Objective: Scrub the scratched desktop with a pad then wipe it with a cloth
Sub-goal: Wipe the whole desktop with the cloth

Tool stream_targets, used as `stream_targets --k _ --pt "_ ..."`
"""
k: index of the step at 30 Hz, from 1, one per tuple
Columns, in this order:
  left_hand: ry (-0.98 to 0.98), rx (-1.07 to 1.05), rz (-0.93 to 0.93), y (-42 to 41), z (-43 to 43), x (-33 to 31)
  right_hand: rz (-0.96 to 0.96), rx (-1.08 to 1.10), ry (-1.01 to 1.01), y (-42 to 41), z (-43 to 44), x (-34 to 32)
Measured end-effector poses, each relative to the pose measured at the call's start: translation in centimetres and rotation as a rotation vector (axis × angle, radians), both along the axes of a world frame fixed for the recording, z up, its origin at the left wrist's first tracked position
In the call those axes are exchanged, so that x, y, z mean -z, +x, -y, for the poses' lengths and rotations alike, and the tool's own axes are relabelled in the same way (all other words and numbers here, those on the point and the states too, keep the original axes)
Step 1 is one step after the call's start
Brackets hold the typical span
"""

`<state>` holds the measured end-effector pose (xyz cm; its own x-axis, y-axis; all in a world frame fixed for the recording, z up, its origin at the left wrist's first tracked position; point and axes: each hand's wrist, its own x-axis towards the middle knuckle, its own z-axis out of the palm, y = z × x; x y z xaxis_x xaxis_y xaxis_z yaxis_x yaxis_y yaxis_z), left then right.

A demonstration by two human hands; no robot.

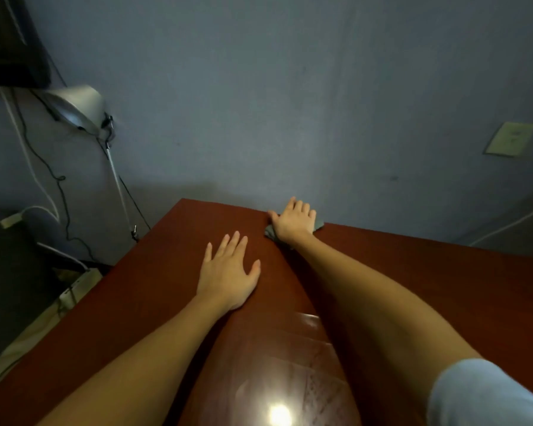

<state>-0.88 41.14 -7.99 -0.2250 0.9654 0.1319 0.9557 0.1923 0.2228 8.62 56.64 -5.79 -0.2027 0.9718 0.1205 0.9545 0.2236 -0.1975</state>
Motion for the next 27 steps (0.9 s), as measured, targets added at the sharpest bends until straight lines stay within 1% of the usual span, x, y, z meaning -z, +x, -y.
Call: stream_targets --k 1,3,6,8,10,12,14,16,19,21,23,25,27 --pt "0.004 0.002 0.002 0.0 0.0 0.0 0.041 0.007 -0.05 -0.6 -0.3 -0.1" --pt "0.002 0.002 0.005 -0.1 0.1 0.0 0.129 -0.057 -0.097 -1.3 -0.4 -0.1" --pt "-0.003 0.0 0.004 0.1 0.1 -0.1 0.139 -0.293 -0.068 -0.7 1.9 0.5" --pt "-0.008 0.002 0.001 0.1 0.0 -0.1 0.125 -0.471 -0.045 1.6 3.9 0.6" --pt "-0.016 0.009 -0.008 0.0 0.0 -0.1 0.143 -0.566 -0.034 4.9 4.3 0.6" --pt "-0.028 0.015 -0.014 -0.1 0.0 0.0 0.169 -0.51 -0.033 7.9 2.9 0.4" --pt "-0.029 0.012 -0.017 -0.2 0.0 0.1 0.173 -0.37 -0.059 9.4 0.4 0.3" --pt "-0.023 0.007 -0.021 -0.2 -0.1 0.1 0.177 -0.277 -0.081 8.4 -1.7 0.2" --pt "-0.02 0.002 -0.006 -0.1 0.0 0.1 0.165 -0.232 -0.104 4.4 -2.9 0.1" --pt "-0.017 0.003 -0.005 -0.1 0.0 0.0 0.158 -0.269 -0.103 1.9 -2.5 0.1" --pt "-0.016 0.006 -0.001 -0.1 0.0 0.0 0.171 -0.351 -0.085 0.6 -0.7 0.2" --pt "-0.02 0.006 0.001 0.0 0.1 0.0 0.187 -0.459 -0.066 1.3 1.9 0.3" --pt "-0.029 0.005 -0.001 0.0 0.1 -0.1 0.19 -0.58 -0.039 4.0 4.1 0.4"
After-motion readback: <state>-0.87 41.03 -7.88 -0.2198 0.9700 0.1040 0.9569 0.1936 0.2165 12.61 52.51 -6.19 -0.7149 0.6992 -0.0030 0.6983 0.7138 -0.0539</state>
